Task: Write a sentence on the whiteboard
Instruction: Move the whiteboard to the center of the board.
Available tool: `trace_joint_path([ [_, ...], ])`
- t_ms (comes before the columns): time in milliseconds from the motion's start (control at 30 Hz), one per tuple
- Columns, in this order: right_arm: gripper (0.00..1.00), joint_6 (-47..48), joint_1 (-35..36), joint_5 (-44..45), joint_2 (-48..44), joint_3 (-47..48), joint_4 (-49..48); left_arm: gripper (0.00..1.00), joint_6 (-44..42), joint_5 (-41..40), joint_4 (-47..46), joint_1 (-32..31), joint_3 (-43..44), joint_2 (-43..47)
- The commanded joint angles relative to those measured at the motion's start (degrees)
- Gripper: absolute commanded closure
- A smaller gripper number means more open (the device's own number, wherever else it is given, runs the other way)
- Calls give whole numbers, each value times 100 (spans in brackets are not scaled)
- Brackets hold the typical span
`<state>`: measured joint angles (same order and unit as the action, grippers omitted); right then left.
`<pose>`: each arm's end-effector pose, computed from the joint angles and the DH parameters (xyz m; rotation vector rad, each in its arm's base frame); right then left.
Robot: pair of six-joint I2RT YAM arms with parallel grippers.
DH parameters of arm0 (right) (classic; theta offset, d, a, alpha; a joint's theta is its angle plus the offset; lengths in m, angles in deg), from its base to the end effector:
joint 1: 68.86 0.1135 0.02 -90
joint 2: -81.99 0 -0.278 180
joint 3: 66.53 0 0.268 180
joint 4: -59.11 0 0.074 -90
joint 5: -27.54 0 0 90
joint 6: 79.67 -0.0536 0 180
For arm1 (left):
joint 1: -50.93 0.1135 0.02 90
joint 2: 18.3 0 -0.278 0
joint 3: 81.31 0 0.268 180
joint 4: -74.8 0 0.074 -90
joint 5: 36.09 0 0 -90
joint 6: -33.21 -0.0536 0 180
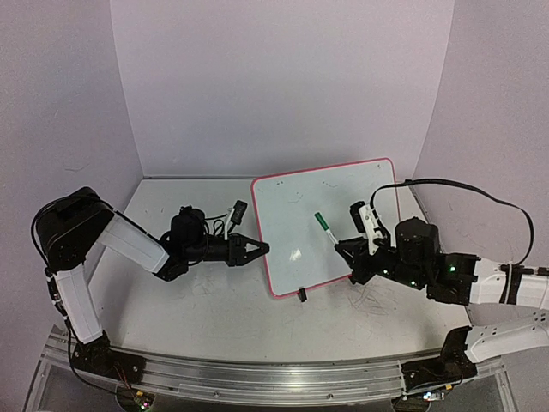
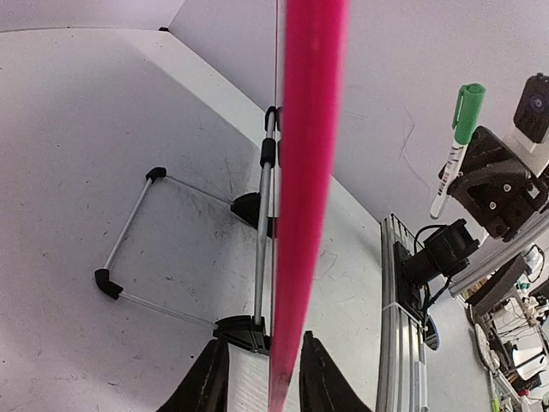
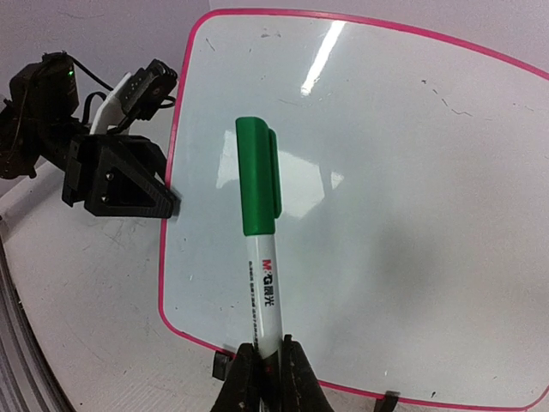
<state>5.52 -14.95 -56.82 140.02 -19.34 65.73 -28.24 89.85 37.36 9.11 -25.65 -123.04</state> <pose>0.1559 0.2050 0.2607 -0.7341 1.7741 0.6079 0.2632 -0.2777 0.1562 0.7210 1.8359 -1.4010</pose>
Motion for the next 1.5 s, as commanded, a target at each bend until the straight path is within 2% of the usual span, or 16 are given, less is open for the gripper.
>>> trace_joint_path([
  [0, 100, 111, -20, -77, 142, 167, -104, 81, -14, 489, -925, 60, 22, -302],
  [200, 100, 128, -14, -81, 245, 202, -178, 100, -151, 322, -940, 138, -382, -148],
  [667, 100, 160, -14, -239, 602, 274, -290, 100, 221, 655, -796, 544, -1034, 736],
  [833, 100, 129, -13, -294, 561, 231, -295, 100, 104, 693, -392, 697, -1284, 1016],
  [1000, 100, 139, -13, -432, 702, 313, -297, 100, 273, 914, -376, 867, -1340, 1279],
  [1100, 100, 165, -18, -487, 770, 343, -324, 100, 61, 1130, -390, 878, -1317, 1426],
  [1267, 100, 223, -14, -570, 909, 371, -501, 100, -386, 1383, -1152, 897, -1556, 1299],
  [1400, 100, 235, -15, -736, 1046, 454, -531, 100, -98, 1481, -2011, 940, -1890, 1055],
  [1467, 100, 230, -16, -790, 1070, 459, -556, 100, -161, 1375, -2036, 1003, -2171, 1266],
])
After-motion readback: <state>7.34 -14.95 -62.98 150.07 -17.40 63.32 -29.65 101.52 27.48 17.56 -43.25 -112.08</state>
